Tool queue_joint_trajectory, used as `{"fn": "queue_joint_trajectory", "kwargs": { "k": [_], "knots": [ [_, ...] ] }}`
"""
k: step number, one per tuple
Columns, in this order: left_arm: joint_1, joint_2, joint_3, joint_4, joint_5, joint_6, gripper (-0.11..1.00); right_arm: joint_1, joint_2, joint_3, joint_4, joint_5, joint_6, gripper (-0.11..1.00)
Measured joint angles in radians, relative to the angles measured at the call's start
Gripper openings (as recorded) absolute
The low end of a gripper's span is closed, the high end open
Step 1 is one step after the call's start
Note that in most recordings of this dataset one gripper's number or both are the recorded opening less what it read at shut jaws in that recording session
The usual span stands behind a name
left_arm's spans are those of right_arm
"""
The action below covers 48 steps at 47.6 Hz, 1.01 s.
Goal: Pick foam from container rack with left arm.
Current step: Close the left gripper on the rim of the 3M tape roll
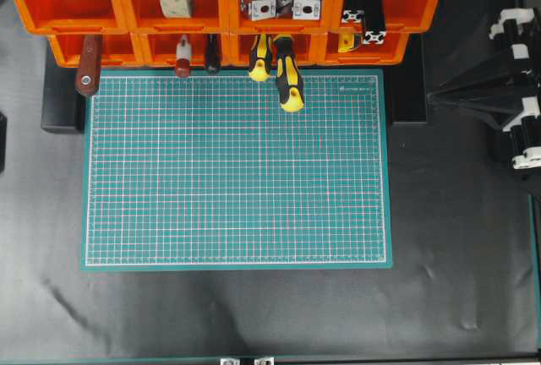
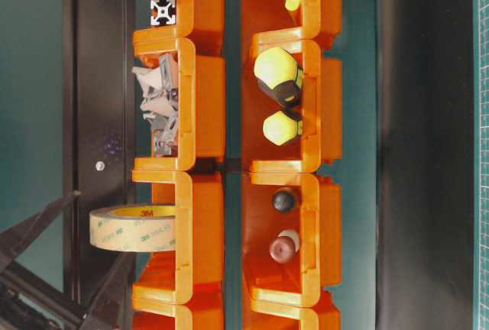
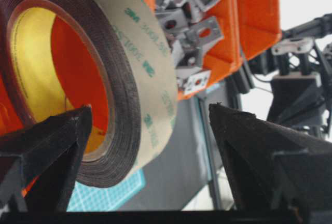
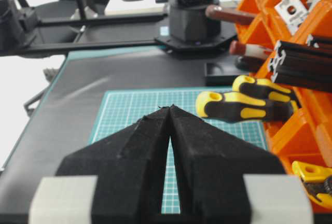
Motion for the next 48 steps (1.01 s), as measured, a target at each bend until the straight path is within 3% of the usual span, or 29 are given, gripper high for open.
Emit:
{"fn": "queue_joint_trajectory", "kwargs": {
  "k": [18, 23, 31, 35, 48],
  "knots": [
    [-0.002, 0.014, -0.003, 0.0, -0.002, -0.003, 0.82, 0.003, 0.0, 0.003, 0.0, -0.002, 0.0, 0.0],
    [0.0, 0.014, -0.003, 0.0, -0.002, -0.003, 0.71, 0.003, 0.0, 0.003, 0.0, -0.002, 0.0, 0.0],
    [0.0, 0.017, -0.003, 0.0, -0.008, 0.0, 0.41, 0.003, 0.0, 0.003, 0.0, -0.002, 0.0, 0.0],
    [0.006, 0.017, -0.003, 0.002, -0.035, 0.017, 0.31, 0.002, 0.0, 0.003, 0.0, -0.003, 0.003, 0.0],
    [-0.017, 0.017, -0.002, 0.002, -0.175, 0.12, 0.28, 0.002, 0.0, 0.003, 0.002, -0.026, 0.008, 0.0]
  ]
}}
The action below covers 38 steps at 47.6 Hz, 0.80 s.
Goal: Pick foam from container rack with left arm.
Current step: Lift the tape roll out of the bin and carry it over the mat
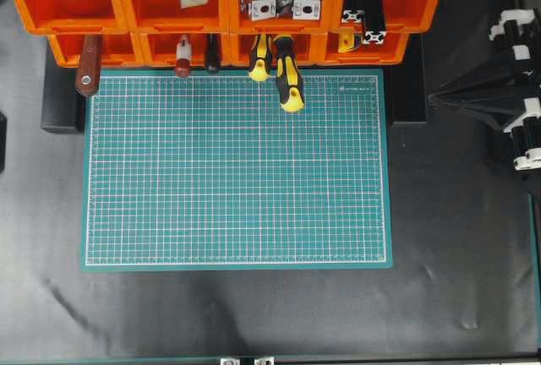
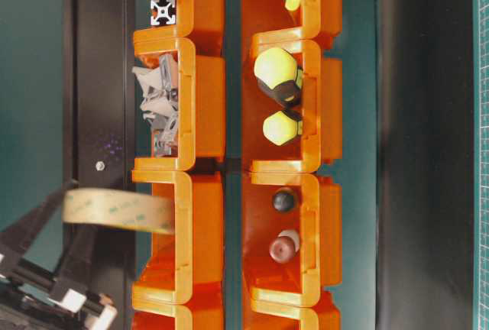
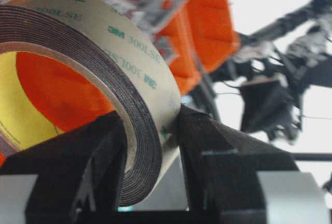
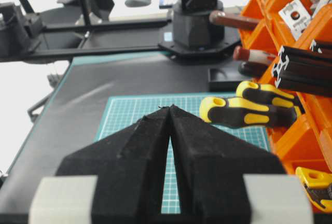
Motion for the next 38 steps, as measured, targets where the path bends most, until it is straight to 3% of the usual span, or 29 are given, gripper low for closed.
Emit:
{"fn": "queue_joint_trajectory", "kwargs": {
  "k": [10, 19, 26, 38],
  "knots": [
    [-0.092, -0.008, -0.026, 0.002, -0.025, 0.077, 0.28, 0.002, -0.005, 0.0, 0.0, 0.0, 0.002, 0.0],
    [-0.245, -0.043, -0.061, 0.0, -0.011, 0.302, 0.27, 0.002, -0.006, -0.002, -0.002, -0.003, 0.003, 0.0],
    [-0.365, -0.041, -0.06, 0.002, 0.089, 0.5, 0.27, 0.002, -0.008, 0.0, 0.0, -0.005, 0.003, 0.0],
    [-0.499, 0.071, -0.06, 0.0, 0.276, 0.73, 0.26, 0.002, -0.008, 0.0, 0.002, -0.006, 0.005, 0.0]
  ]
}}
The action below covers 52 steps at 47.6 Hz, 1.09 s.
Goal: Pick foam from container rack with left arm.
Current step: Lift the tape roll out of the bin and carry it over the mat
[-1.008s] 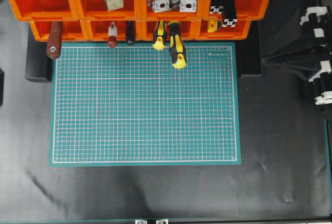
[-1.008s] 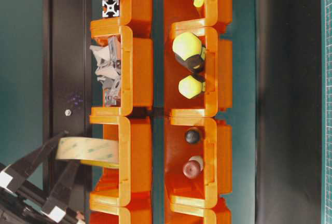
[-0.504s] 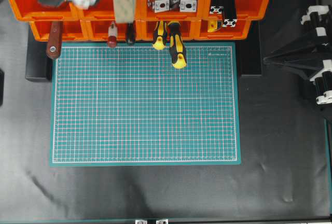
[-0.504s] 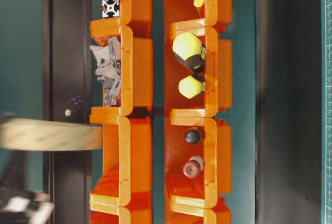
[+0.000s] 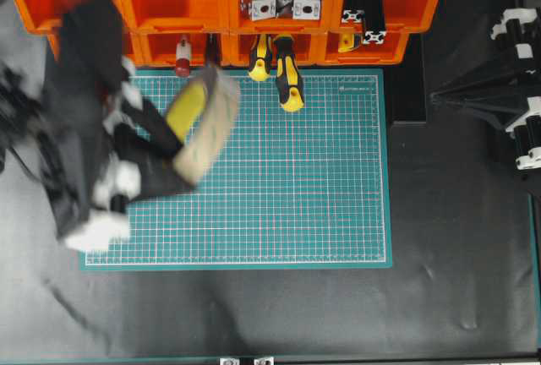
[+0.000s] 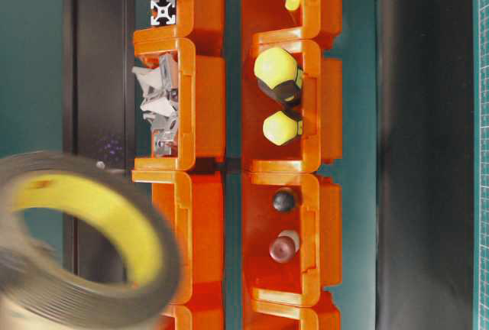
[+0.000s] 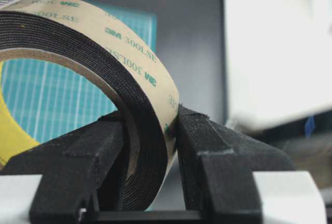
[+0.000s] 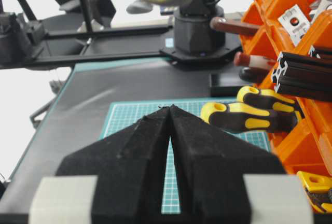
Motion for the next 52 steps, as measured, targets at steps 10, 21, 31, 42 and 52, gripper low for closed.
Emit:
{"fn": "queue_joint_trajectory", "kwargs": {
  "k": [10, 21, 31, 42, 52],
  "knots": [
    [-0.041, 0.132, -0.02, 0.002, 0.101, 0.161, 0.26, 0.0, -0.002, 0.0, 0.006, 0.0, 0.002, 0.0],
    [-0.043, 0.258, -0.044, 0.006, 0.236, 0.273, 0.26, 0.0, -0.002, 0.0, 0.006, 0.0, 0.0, 0.0],
    [-0.043, 0.301, -0.055, 0.008, 0.247, 0.295, 0.26, 0.0, -0.008, 0.0, 0.008, 0.0, 0.0, 0.0],
    [-0.041, 0.302, -0.057, 0.008, 0.252, 0.301, 0.26, 0.0, -0.011, -0.002, 0.008, 0.0, 0.002, 0.0],
    [-0.035, 0.302, -0.057, 0.008, 0.253, 0.305, 0.26, 0.0, -0.009, 0.0, 0.008, 0.0, 0.002, 0.0]
  ]
}}
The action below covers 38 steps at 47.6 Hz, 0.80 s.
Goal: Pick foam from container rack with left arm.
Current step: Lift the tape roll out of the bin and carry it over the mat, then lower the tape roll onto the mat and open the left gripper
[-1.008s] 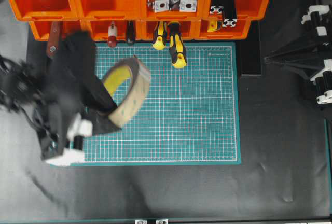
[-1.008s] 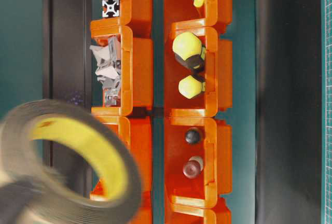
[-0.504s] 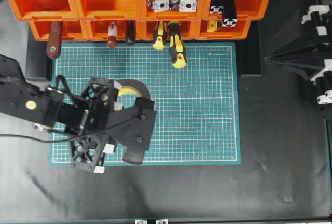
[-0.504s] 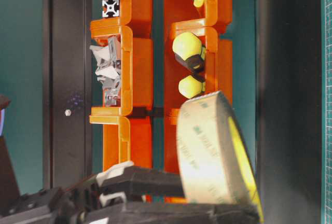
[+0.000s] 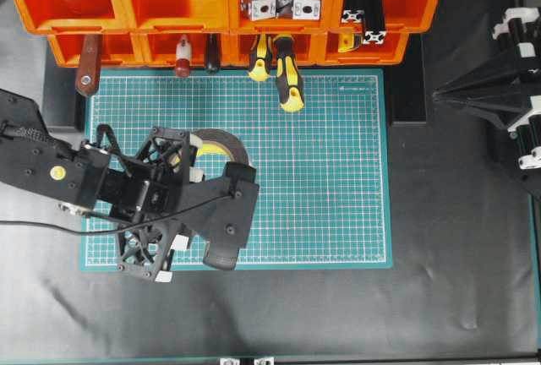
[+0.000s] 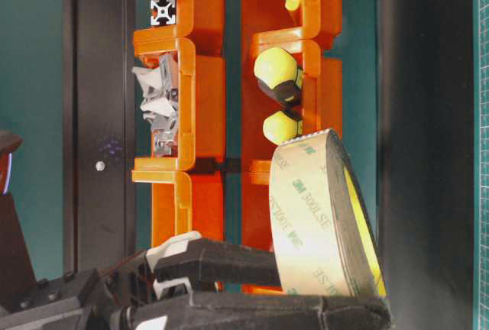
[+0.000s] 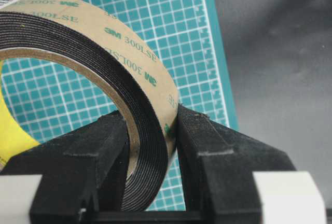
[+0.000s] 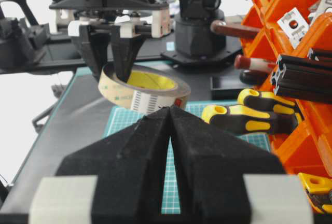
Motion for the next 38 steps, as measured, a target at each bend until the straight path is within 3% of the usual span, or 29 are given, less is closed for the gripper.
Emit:
{"fn": "queue_joint_trajectory", "kwargs": {
  "k": [13, 21, 25, 38],
  "knots": [
    [0.04, 0.0, -0.005, 0.0, 0.002, 0.005, 0.28, 0.0, -0.002, 0.0, 0.0, 0.0, 0.0, 0.0],
    [0.057, 0.0, -0.002, 0.002, 0.002, 0.012, 0.74, 0.0, -0.002, -0.002, -0.002, 0.0, 0.0, 0.0],
    [0.057, -0.002, 0.009, 0.003, 0.003, 0.035, 0.89, 0.0, -0.002, 0.0, 0.0, 0.0, 0.0, 0.0],
    [0.057, -0.017, 0.034, 0.003, 0.002, 0.069, 0.89, 0.0, -0.002, 0.0, 0.0, 0.0, 0.0, 0.0]
  ]
}}
